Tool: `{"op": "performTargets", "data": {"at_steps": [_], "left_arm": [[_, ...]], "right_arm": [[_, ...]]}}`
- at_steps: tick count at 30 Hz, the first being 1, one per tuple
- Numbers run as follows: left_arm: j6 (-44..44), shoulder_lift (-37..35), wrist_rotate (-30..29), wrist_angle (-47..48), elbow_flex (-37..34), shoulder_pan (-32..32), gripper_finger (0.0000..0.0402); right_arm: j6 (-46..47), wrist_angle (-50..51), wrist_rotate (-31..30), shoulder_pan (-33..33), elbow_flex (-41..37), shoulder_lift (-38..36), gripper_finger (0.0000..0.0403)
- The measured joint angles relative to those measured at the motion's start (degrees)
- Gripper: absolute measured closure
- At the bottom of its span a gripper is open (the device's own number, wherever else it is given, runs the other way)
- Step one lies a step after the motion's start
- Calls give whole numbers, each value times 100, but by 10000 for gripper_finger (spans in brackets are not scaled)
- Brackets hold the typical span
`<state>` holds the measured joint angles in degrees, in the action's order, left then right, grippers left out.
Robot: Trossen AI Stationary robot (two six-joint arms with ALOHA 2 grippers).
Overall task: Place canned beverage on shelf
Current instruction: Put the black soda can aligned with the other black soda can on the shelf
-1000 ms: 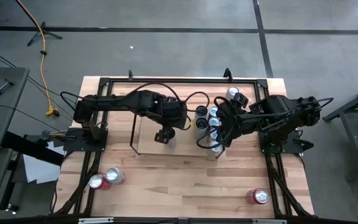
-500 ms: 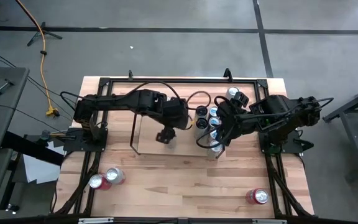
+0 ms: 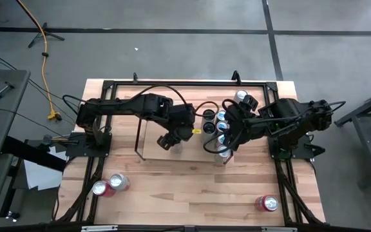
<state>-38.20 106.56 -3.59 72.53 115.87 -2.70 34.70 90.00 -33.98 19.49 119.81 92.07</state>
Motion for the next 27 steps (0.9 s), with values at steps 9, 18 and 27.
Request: {"op": "performTargets", "data": {"at_steps": [9,18,27], "left_arm": [[-124,-51,472,417,-2,-20,69],[-239,-240,831,770,-424,-51,69],[-41,-229,1072,610,-782,44,69]], "right_arm": [[-7,0,-7,0,0,0,105],[-15,2,-7,0,0,0,105],[142,0,-7,0,0,0,105]]}}
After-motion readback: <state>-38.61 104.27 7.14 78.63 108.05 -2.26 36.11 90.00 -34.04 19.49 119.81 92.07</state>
